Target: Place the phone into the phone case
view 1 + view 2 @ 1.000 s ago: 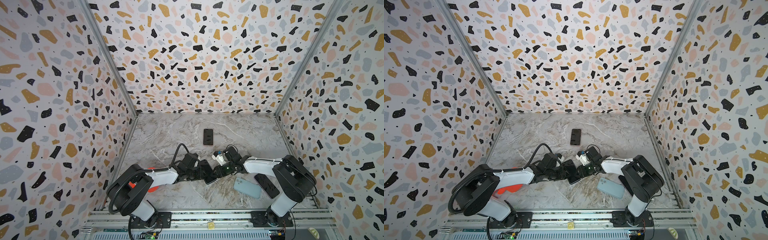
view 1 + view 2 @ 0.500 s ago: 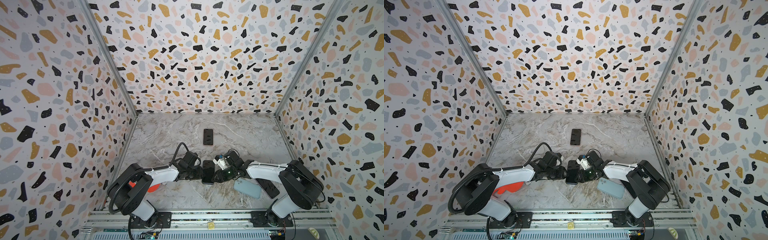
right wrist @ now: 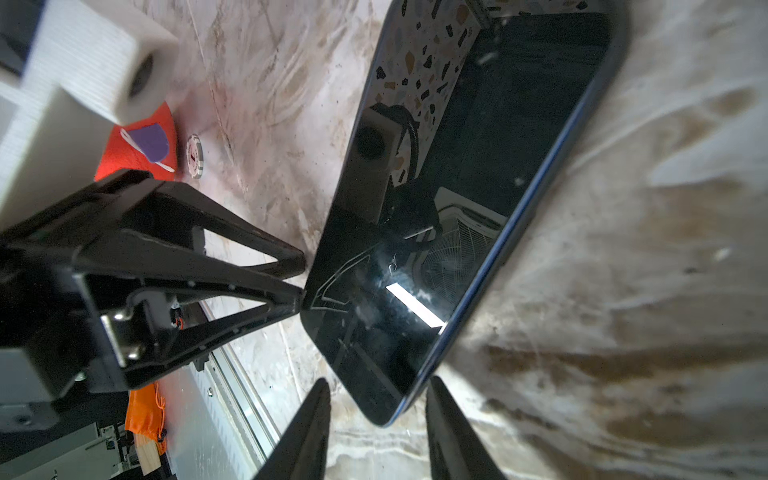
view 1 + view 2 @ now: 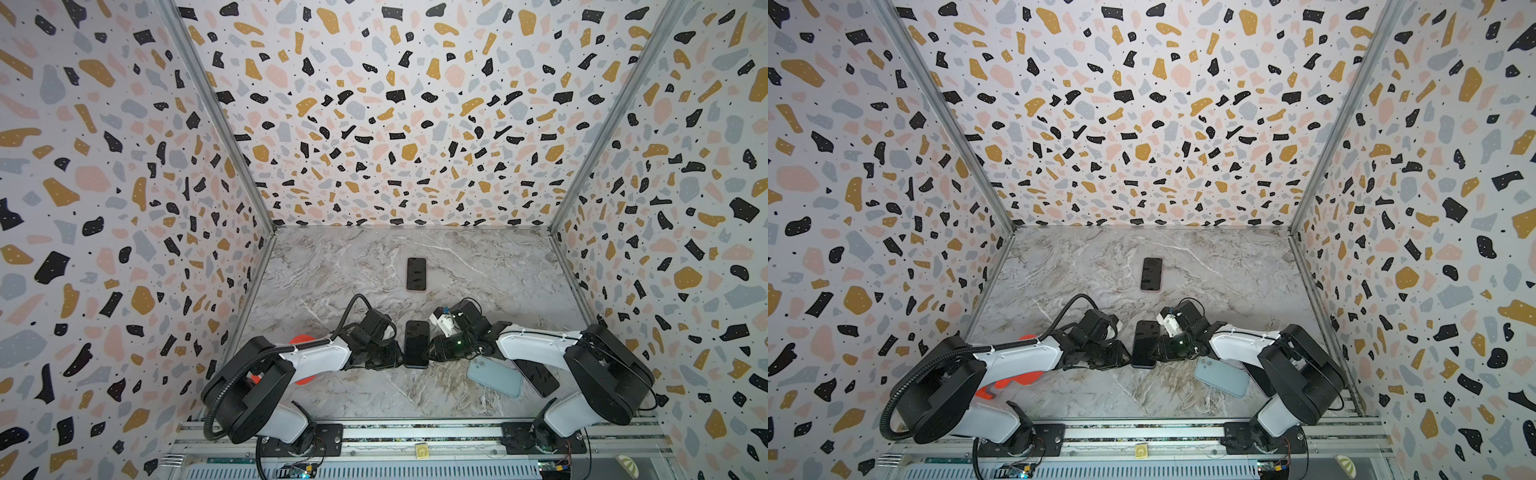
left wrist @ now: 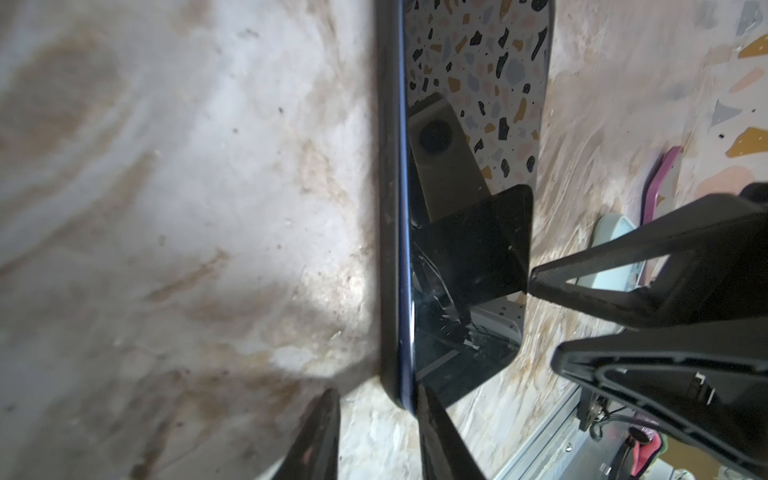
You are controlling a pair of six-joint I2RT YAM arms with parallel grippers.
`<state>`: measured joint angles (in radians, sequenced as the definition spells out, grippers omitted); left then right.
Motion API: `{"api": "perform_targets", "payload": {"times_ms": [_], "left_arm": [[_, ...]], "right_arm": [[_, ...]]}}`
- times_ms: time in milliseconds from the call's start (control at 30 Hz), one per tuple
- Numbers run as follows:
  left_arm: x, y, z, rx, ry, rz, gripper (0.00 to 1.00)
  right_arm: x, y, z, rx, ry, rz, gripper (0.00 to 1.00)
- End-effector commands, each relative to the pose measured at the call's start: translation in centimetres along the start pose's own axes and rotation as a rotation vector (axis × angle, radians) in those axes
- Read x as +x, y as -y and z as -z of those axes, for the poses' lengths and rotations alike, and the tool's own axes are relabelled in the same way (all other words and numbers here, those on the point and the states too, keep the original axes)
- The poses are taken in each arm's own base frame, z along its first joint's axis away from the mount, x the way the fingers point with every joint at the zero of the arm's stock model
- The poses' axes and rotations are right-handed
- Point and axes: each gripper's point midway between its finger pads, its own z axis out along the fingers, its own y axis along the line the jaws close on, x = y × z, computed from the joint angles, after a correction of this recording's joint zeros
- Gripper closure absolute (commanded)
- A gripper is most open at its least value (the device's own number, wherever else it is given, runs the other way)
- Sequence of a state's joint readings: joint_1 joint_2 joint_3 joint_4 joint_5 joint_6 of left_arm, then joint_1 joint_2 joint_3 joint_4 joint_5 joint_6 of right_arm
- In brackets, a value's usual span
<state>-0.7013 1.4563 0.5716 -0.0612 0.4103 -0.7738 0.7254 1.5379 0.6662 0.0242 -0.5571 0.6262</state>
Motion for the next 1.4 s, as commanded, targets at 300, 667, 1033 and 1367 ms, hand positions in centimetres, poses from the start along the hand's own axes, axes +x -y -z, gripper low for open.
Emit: {"api": "perform_targets", "payload": {"times_ms": [300,667,1033,1367], "left_arm": [[1.8,-1.8,-1.7,-0.030,-0.060,0.018,0.82],[2.7,-3.4,-2.3,-0.065,-0.080,0.027,0.92],[2.1,-3.0,-1.6,-0.079,-0.055,0.011,0.92],[-0.9,0.7,0.8,0.033,0.093,-0.032,0.74]], "right_arm": [[0.6,-0.4,-0.8,0.002,-0.019,-0.003,0.60],[0.3,-0.6,-0.9,0.014,-0.020,0.006,0.60],[-0.2,-0.5,0.0,0.076,0.005,0.009,0.61],[-0.4,0.4,0.8,0.187,0.053,-0.048,0.66]]}}
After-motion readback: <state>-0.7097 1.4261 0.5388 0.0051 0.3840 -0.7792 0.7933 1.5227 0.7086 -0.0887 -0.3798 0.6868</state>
